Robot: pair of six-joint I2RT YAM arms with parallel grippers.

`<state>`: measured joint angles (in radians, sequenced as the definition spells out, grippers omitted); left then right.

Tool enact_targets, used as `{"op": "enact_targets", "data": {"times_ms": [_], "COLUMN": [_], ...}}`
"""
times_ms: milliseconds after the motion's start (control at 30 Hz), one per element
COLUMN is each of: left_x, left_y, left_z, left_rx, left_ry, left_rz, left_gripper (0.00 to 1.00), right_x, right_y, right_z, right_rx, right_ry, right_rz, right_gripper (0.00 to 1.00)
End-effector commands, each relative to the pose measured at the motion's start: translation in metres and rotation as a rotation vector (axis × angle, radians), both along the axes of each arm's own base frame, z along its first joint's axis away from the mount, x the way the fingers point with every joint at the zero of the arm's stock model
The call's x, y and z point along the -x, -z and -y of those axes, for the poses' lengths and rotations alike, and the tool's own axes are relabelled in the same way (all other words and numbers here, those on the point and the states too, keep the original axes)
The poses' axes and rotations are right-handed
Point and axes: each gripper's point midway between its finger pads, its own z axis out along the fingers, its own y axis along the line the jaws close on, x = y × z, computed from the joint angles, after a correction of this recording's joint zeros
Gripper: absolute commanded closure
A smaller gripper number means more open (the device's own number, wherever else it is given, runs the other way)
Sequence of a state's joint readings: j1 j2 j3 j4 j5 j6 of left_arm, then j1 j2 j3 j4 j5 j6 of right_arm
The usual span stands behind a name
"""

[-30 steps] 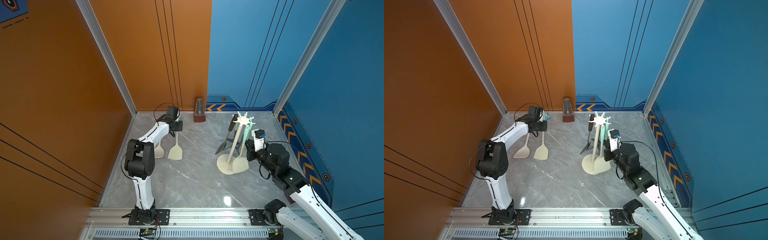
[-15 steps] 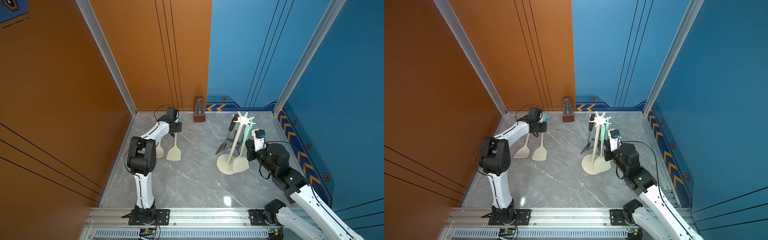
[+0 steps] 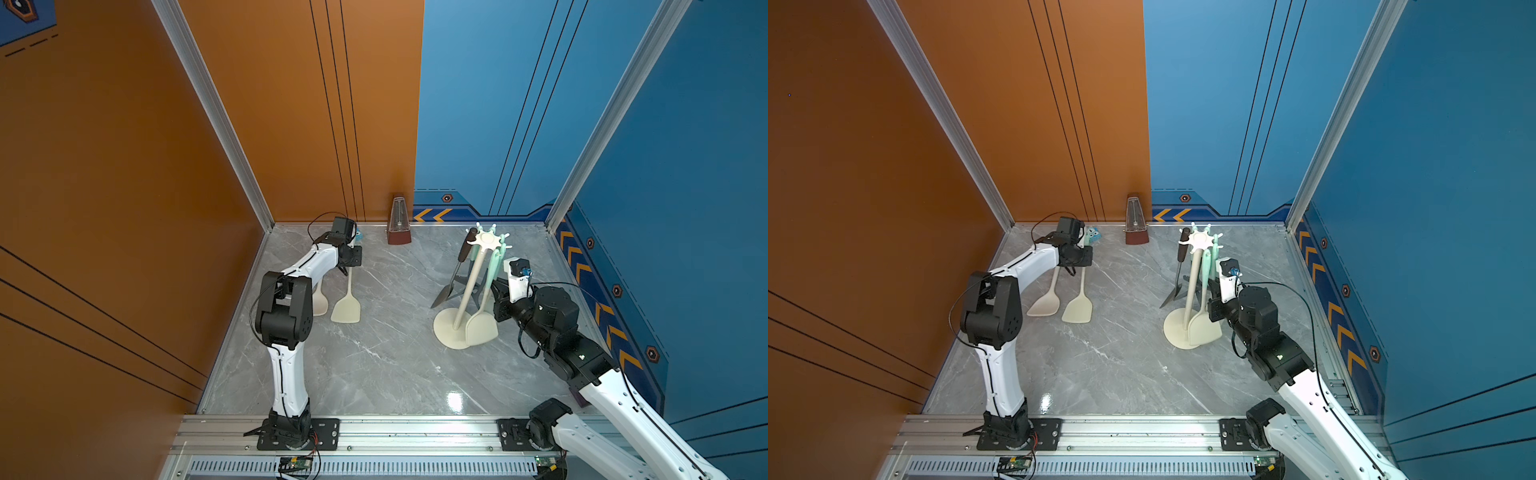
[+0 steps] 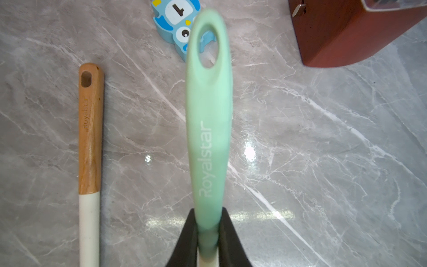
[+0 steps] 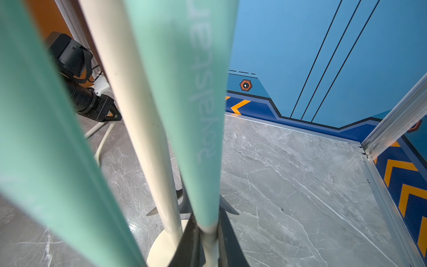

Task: Take the spatula off the kitchen utensil rack
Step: Place the spatula at the center of the board.

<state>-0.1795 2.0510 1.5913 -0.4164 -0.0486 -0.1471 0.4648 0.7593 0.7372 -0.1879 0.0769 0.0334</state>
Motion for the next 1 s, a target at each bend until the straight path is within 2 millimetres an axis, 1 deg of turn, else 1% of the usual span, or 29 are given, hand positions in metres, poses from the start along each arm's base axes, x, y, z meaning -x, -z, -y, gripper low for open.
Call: {"op": "enact_targets", "data": {"times_ms": [0, 300, 533, 700, 967], "left_x": [0.008, -0.001, -0.004, -0.006, -0.011], "left_y": [0.026, 0.027, 0.033, 0.035, 0.045], "left_z": [-0.011, -0.019, -0.025, -0.025, -0.022], "left_rx": [-0.021, -0.006, 0.027, 0.036, 0.039], "left_ry": [-0.014, -0.039, -0.069, -0.069, -0.059], "left_rz": [-0.068, -0.063, -0.085, -0.1, -0.151], "left_gripper": [1.0, 1.0, 1.0, 1.0, 1.0], "right_x": [0.004, 0.004, 0.004, 0.002, 0.002], "right_y": [0.044, 0.044, 0.046, 0.047, 0.048], "right_z": [0.01, 0.011, 0.01, 0.01, 0.011], "right_rx": [0.056, 0.059, 0.063, 0.065, 0.069], "right_ry": [0.047, 0.051, 0.05, 0.05, 0.056], "right_rz": [-0.139, -0.137, -0.143, -0.144, -0.145], "right_gripper": [0.86, 0.85, 0.85, 0.85, 0.85]}}
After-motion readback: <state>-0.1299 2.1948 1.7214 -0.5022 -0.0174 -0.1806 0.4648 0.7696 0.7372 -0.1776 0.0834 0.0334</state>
